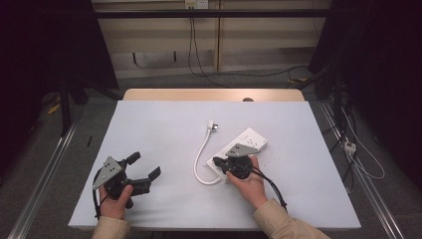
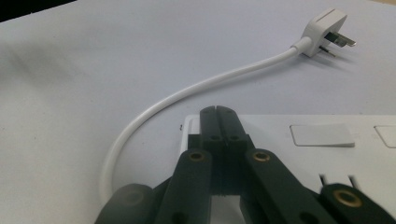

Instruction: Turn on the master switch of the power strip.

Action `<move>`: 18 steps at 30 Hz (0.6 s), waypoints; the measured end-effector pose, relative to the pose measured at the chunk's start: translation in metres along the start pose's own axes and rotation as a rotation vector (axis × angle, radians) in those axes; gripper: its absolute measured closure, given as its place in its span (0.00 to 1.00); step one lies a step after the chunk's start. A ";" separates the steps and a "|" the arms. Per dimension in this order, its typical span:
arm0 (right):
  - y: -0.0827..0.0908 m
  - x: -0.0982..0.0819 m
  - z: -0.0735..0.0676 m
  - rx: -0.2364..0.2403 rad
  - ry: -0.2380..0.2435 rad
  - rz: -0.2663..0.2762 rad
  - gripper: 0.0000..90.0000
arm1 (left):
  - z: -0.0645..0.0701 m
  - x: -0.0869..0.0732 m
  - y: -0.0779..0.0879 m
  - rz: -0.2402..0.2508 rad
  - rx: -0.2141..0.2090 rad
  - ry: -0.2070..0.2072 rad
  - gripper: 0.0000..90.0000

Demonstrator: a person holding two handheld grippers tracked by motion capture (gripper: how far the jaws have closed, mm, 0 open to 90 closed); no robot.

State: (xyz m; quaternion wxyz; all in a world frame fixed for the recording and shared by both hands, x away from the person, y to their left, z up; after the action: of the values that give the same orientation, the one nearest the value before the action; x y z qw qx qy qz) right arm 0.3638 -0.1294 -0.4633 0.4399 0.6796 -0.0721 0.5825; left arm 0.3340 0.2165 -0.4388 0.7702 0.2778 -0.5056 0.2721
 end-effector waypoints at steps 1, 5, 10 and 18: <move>0.000 0.000 0.000 0.001 -0.002 0.000 1.00 | 0.000 0.000 0.000 0.000 0.001 0.000 0.05; 0.000 0.000 -0.001 -0.006 0.007 -0.004 1.00 | 0.000 0.000 0.000 0.000 0.000 0.000 0.05; 0.000 0.000 -0.001 -0.004 0.006 -0.007 1.00 | 0.000 0.000 0.000 0.000 0.000 -0.001 0.05; 0.000 0.000 -0.001 -0.003 0.004 -0.006 1.00 | 0.000 0.000 0.000 -0.001 0.000 -0.002 0.05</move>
State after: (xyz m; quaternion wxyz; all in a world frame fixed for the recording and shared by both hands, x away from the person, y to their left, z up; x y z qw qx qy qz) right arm 0.3635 -0.1287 -0.4634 0.4429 0.6779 -0.0701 0.5826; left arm 0.3338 0.2168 -0.4388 0.7698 0.2783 -0.5060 0.2718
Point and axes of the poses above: each handheld gripper's, and its own axes: y roughly backward along the jaws, x roughly out of its top, z roughly to its right, the point moved 1 cm from there along -y, roughly forward along the jaws, and after that the axes turned 11 degrees about y, right-handed, at the moved point
